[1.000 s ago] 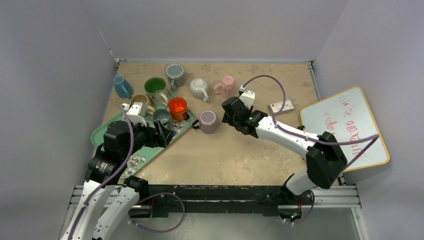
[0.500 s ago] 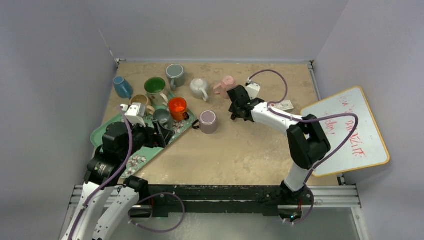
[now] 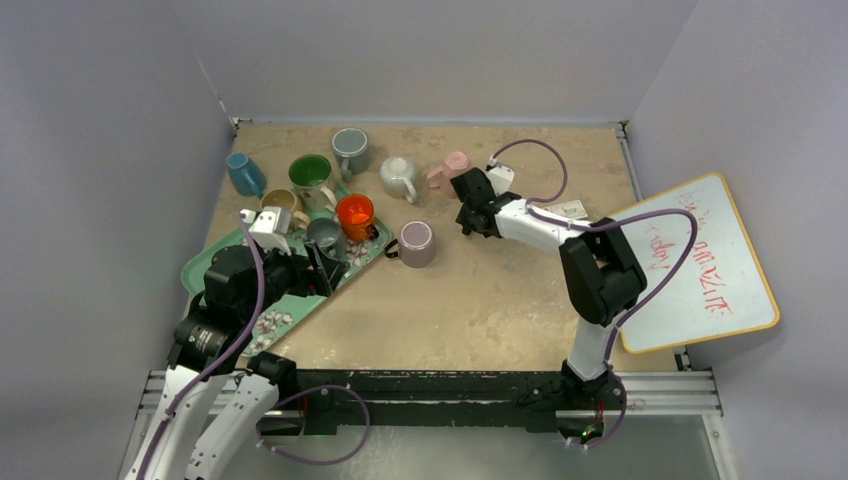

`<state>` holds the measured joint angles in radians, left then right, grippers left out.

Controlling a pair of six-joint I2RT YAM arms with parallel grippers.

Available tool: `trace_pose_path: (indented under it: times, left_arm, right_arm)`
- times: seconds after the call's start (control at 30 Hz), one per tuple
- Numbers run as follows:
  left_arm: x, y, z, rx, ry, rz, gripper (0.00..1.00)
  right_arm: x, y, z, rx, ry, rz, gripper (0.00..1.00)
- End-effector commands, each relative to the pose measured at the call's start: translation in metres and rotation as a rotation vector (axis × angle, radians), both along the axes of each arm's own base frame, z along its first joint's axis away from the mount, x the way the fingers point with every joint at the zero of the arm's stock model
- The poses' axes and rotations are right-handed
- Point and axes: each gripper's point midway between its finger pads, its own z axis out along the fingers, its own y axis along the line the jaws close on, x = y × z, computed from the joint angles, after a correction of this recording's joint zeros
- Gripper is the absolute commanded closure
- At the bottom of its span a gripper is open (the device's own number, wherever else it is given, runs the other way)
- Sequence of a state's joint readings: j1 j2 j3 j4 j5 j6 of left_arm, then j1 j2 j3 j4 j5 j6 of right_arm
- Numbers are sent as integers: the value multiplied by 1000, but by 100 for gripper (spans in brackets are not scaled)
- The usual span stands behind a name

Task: Turn the mug right side up
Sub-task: Turn over the cup at the center of the board.

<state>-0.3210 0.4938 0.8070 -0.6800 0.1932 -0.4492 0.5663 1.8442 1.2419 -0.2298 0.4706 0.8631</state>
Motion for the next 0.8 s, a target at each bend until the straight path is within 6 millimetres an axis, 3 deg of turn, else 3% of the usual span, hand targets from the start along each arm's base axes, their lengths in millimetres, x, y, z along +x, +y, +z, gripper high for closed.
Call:
trace_pose_path:
  times: [0.0,0.43,0.63,0.77]
  left_arm:
    - [2,2,4,14,-28,0,13]
    - [1,2,4,13,-32,2,13]
    - [2,2,3,15,-28,2,13]
    - [2,2,3,15,-27,5,13]
  right_arm:
    - [10,4,21,16,-45,28,69]
    - [-31,-15,18,-24,-19,144,89]
    - [-64,-22,14,-11,23,224,88]
    - [-86,-27,12,3,58,260,81]
